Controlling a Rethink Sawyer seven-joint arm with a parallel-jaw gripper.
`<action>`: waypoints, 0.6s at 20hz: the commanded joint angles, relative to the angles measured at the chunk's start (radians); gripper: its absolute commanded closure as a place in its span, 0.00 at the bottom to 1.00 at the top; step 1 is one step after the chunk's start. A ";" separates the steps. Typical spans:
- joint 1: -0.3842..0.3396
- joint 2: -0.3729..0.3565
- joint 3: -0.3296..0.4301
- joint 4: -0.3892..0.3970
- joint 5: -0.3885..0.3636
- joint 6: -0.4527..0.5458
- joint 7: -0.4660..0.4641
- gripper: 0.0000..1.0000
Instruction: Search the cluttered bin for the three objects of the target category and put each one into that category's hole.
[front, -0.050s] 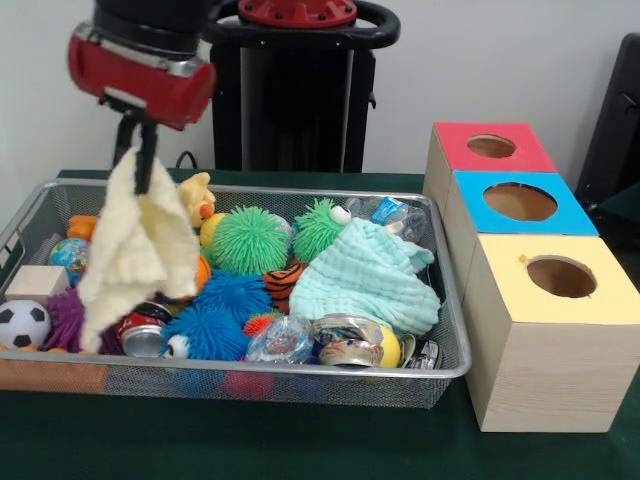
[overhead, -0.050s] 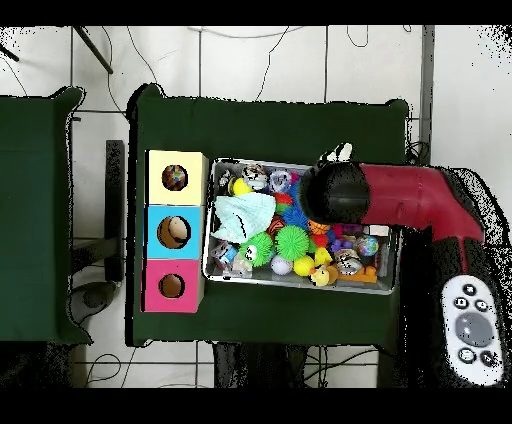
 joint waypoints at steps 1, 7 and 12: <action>0.078 0.036 -0.061 0.014 -0.017 -0.039 0.191 1.00; 0.116 0.072 -0.110 0.010 0.006 -0.092 0.239 1.00; 0.125 0.069 -0.130 0.021 0.043 -0.097 0.233 1.00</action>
